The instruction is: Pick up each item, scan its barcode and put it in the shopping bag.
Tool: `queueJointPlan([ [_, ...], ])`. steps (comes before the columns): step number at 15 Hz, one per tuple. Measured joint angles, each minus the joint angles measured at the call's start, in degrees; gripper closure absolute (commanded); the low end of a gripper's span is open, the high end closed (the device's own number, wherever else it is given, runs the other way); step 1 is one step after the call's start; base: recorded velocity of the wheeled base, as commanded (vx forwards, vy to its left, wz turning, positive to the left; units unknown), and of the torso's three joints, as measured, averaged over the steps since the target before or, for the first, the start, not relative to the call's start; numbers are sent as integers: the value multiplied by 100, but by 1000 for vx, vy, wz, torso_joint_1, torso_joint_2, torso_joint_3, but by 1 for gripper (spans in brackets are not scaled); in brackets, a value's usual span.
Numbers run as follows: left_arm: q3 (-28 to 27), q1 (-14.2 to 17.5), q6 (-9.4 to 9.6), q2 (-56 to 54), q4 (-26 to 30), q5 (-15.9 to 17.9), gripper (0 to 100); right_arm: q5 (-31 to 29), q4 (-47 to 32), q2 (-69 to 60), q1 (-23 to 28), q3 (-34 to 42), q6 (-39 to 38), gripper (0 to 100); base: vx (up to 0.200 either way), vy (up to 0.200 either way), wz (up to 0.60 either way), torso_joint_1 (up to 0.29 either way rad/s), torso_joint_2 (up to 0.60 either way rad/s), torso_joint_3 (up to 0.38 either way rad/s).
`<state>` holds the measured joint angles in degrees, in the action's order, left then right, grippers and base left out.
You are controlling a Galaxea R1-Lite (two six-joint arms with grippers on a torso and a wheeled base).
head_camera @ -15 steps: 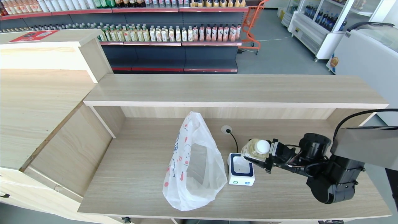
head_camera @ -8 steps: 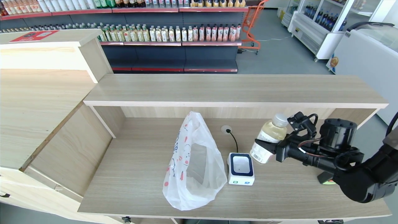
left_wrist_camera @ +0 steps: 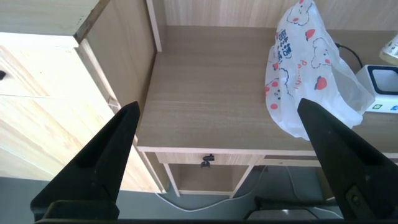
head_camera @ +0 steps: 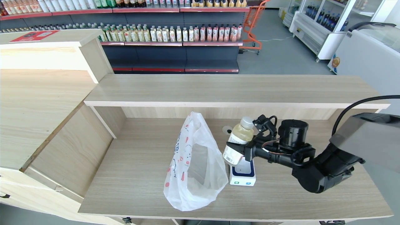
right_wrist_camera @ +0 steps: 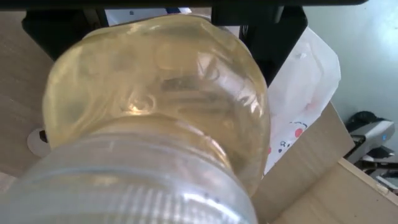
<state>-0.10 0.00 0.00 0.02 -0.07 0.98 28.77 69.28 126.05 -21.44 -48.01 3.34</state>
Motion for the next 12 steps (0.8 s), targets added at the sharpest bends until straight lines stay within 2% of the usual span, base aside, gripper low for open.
queueJointPlan([
  [4,0,0,0,0,0,-2,0,5,-9,879,-484,-1045,40,100,0,0,0,0,0,0],
  [9,0,0,0,0,0,0,0,-4,-94,1827,-744,-1914,886,100,0,0,0,0,0,0],
  [12,0,0,0,0,0,-2,0,-11,-99,2320,-887,-2520,1104,100,0,0,0,0,0,0],
])
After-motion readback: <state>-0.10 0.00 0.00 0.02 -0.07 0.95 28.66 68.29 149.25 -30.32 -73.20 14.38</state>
